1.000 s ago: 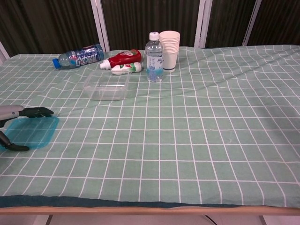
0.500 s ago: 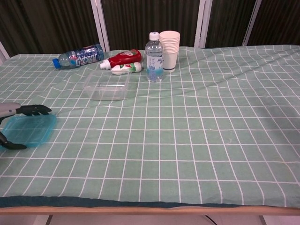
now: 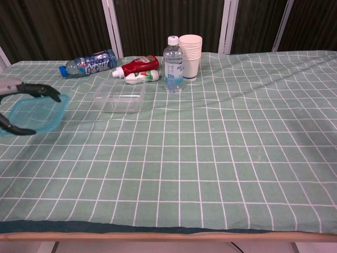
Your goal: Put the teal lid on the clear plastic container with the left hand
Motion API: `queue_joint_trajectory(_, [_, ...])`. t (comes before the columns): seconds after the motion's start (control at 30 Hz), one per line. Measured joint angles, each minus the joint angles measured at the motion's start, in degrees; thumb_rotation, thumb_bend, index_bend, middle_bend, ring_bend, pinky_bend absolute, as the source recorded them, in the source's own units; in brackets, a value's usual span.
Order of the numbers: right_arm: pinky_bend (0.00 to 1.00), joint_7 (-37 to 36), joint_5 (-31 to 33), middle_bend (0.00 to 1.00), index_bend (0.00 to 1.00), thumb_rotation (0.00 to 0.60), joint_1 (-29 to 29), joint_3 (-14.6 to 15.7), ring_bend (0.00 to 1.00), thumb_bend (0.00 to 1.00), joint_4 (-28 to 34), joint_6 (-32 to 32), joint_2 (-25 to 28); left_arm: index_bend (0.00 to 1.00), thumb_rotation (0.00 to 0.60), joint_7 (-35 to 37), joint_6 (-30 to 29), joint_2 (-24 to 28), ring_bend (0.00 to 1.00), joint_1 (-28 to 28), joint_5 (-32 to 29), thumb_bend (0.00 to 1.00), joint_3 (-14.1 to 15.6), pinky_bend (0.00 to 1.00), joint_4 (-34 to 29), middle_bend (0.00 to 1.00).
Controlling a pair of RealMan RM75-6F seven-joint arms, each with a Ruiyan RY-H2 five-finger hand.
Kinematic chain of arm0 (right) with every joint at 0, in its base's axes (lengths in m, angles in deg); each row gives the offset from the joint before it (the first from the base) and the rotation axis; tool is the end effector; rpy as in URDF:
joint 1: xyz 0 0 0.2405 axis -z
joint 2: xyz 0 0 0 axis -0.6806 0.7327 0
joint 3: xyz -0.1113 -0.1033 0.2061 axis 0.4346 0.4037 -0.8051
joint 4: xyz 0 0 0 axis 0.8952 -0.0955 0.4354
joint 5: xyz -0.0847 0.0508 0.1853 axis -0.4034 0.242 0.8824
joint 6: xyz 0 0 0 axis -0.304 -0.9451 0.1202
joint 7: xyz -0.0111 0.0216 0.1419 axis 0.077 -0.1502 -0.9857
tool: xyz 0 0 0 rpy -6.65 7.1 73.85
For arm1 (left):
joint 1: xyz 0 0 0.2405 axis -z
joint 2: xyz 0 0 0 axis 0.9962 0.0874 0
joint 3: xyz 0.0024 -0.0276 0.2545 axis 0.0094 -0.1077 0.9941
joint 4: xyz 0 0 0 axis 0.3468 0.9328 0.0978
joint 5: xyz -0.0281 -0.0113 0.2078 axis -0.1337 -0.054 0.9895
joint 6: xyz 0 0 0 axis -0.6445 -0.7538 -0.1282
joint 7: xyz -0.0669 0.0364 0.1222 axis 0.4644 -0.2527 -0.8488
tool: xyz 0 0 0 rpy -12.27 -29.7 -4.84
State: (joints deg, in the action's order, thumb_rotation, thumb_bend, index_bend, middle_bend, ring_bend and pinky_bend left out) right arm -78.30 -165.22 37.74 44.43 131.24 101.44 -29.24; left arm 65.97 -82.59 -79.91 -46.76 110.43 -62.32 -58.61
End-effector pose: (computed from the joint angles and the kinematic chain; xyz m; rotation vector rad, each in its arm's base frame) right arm -0.3160 -0.1812 0.1424 1.4316 -0.8786 0.7402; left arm -0.2716 0.3500 0.0801 -1.8973 -1.1423 -0.9260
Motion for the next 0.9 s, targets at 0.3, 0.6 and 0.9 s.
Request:
queue_joint_trajectory(0.3, [0.00,-2.13,0.16,0.00,0.00,0.600,0.24,-0.43,0.00,0.12,0.02,0.52,0.78,0.23,0.600,-7.72,11.69,4.94,0.74,9.36,-8.21,0.27,-7.72,0.78,-9.80,0.60])
queue_joint_trajectory(0.6, [0.00,-3.90,1.86,0.00,0.00,0.600,-0.42,-1.09,0.00,0.12,-0.21,-1.30,1.56,0.23,0.600,-16.33,23.08,-1.31,0.74,16.89,-17.78,0.27,-10.92,0.78,-1.94,0.60])
queue_joint_trajectory(0.9, [0.00,-6.03,1.98,0.00,0.00,0.600,-0.11,-1.17,0.00,0.12,-0.38,-1.09,2.49,0.23,0.600,-21.33,28.81,-7.03,0.74,21.54,-21.82,0.27,-11.80,0.77,4.63,0.60])
